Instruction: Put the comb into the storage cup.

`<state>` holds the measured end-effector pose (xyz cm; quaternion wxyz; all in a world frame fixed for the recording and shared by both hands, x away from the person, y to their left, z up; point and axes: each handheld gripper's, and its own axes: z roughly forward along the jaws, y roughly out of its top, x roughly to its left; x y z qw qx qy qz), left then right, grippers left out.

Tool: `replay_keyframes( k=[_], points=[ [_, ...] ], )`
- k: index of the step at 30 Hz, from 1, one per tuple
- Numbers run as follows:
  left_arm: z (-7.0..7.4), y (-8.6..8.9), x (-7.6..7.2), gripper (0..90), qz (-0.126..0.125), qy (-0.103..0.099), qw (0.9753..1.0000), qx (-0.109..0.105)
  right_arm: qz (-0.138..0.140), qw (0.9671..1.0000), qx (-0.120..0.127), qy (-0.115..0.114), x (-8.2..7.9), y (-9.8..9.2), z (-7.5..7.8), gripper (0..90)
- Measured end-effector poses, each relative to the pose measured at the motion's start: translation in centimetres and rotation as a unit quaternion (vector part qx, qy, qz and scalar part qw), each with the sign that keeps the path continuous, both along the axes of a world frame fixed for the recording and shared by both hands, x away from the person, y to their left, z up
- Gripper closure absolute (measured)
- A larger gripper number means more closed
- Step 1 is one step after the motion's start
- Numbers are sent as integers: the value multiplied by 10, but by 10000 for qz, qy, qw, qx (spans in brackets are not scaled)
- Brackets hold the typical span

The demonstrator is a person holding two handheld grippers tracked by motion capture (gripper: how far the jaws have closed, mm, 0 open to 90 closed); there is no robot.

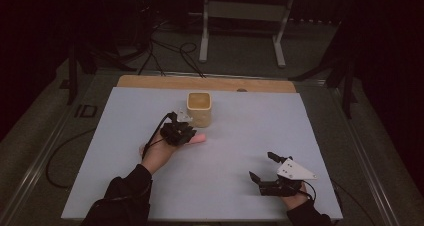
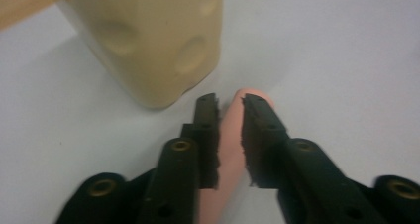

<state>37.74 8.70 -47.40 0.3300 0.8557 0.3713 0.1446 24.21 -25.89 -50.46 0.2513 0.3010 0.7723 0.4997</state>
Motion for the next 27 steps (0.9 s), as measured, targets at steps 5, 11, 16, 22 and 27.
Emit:
replay_keyframes(
  k=[5, 11, 16, 22, 27],
  points=[
    [-6, -4, 4, 893, 115, 162, 9998, 58, 14, 10000, 14, -1, 0, 0, 0, 85],
    [-11, -4, 12, 896, 528, 325, 9981, 25, 21, 10000, 20, -4, 0, 0, 0, 85],
    [-17, -7, 17, 897, 587, 478, 9971, 76, 29, 10000, 24, -17, 0, 0, 0, 85],
    [-19, -7, 19, 897, 598, 547, 9967, 63, 33, 10000, 38, -14, 0, 0, 1, 85],
    [-19, -6, 18, 897, 625, 578, 9964, 17, 42, 10000, 42, -22, 0, 0, 1, 85]
  ],
)
